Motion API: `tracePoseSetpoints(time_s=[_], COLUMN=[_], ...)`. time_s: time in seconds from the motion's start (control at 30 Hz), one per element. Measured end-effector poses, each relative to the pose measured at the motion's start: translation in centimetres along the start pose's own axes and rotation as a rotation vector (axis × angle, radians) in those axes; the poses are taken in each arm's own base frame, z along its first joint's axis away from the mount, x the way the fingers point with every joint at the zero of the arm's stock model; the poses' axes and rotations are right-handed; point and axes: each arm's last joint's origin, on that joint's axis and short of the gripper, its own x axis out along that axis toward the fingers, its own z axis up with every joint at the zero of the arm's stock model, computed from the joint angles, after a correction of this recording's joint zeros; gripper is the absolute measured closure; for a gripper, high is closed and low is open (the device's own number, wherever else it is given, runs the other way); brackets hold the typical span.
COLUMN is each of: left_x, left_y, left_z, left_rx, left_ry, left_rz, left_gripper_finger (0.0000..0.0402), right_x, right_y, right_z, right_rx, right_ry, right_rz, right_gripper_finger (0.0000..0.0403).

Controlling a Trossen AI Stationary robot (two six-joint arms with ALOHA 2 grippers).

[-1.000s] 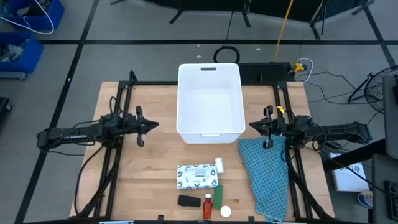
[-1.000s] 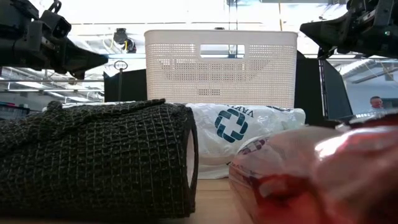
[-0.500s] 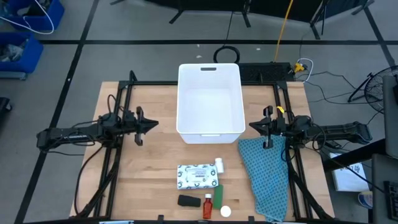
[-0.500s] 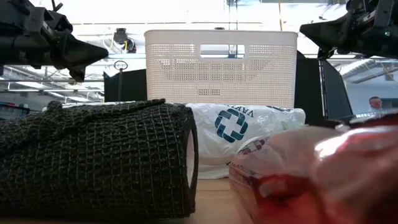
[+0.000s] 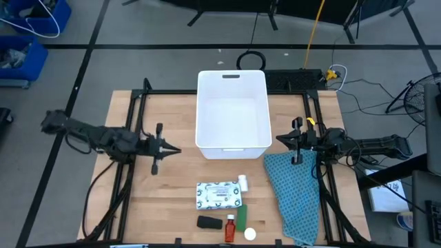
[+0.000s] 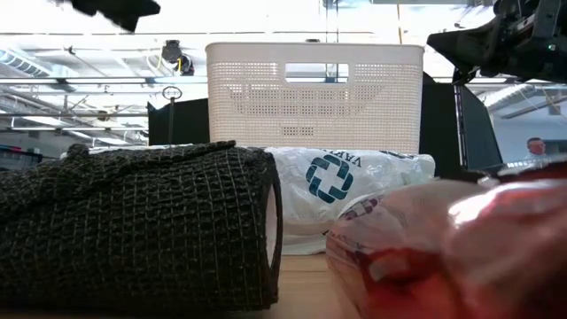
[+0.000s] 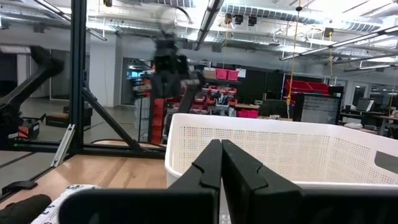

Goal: Pick & place medical supplies in basket/bin
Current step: Put the white mailer bag into the white bin

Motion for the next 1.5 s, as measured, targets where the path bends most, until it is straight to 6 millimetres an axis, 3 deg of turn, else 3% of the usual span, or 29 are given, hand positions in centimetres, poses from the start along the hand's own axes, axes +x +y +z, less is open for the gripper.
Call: tracePoseSetpoints(time_s=[0.1, 0.23, 0.53, 0.77, 0.9, 1.1, 1.23, 1.5], left_x=[1.3, 3.4, 8.5, 9.6, 9.7, 11.0, 12.1, 14.5], left_y=[-1.8, -4.8, -10.6, -15.8, -17.4, -18.3, -18.4, -17.6], left_z=[2.2, 2.9, -1.3, -4.8, -5.5, -5.4, -5.1, -6.8], left_rx=[0.112, 0.229, 0.365, 0.634, 0.751, 0.724, 0.72, 0.706], left_ry=[0.143, 0.324, 0.567, 0.639, 0.585, 0.488, 0.438, 0.504], left_rz=[0.115, 0.132, 0.016, -0.189, -0.116, -0.103, -0.129, -0.165], left_gripper_finger=[0.0375, 0.0349, 0.0162, 0.0065, 0.0044, 0.0037, 0.0037, 0.0041], right_x=[0.0, 0.0, 0.0, 0.0, 0.0, 0.0, 0.0, 0.0], right_y=[0.0, 0.0, -0.1, -0.1, -0.1, -0.1, -0.1, -0.1], right_z=[0.0, 0.0, 0.3, 0.7, 0.7, 0.7, 0.7, 0.7], right_rx=[0.0, 0.0, 0.003, 0.036, 0.059, 0.054, 0.051, 0.051], right_ry=[0.0, -0.003, -0.035, -0.069, -0.075, -0.076, -0.076, -0.068], right_rz=[0.0, -0.001, -0.013, -0.031, -0.029, -0.029, -0.028, -0.027], right_gripper_finger=[0.0403, 0.0403, 0.0403, 0.0403, 0.0403, 0.0403, 0.0403, 0.0403])
